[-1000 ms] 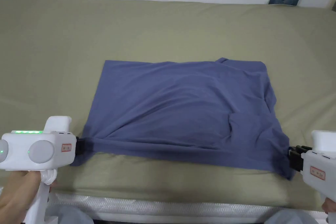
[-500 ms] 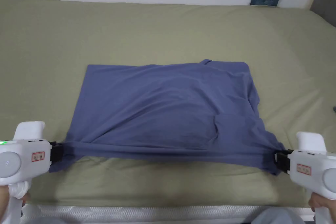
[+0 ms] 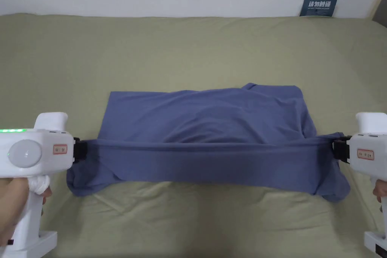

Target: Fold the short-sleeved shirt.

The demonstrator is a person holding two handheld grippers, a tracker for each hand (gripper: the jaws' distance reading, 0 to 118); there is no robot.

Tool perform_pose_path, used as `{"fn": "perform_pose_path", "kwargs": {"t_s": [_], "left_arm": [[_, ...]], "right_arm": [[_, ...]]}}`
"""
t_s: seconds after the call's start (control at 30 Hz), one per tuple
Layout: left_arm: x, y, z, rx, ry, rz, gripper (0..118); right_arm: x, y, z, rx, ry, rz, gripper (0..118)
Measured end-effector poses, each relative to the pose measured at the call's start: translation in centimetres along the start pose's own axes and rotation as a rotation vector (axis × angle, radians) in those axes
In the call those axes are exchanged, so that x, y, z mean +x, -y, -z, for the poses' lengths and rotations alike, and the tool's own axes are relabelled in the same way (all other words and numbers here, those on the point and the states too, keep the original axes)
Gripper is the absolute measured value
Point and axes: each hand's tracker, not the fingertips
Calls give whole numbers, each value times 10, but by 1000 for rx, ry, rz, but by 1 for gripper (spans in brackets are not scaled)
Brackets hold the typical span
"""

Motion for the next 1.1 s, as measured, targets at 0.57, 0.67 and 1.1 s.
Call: {"fn": "perform_pose_path", "kwargs": {"t_s": [0.57,0.67,1.1], "left_arm": [[3,-37,106,-109,-32,35,78],[2,-28,83,-31,-72,41,114],[-8,24,31,-86,-22,-55,1]], "right_arm": [[-4,-37,118,-164,31,-9,65],[5,-31,86,-50,67,-1,107],[26,19,-2,31,61,63,0]]}}
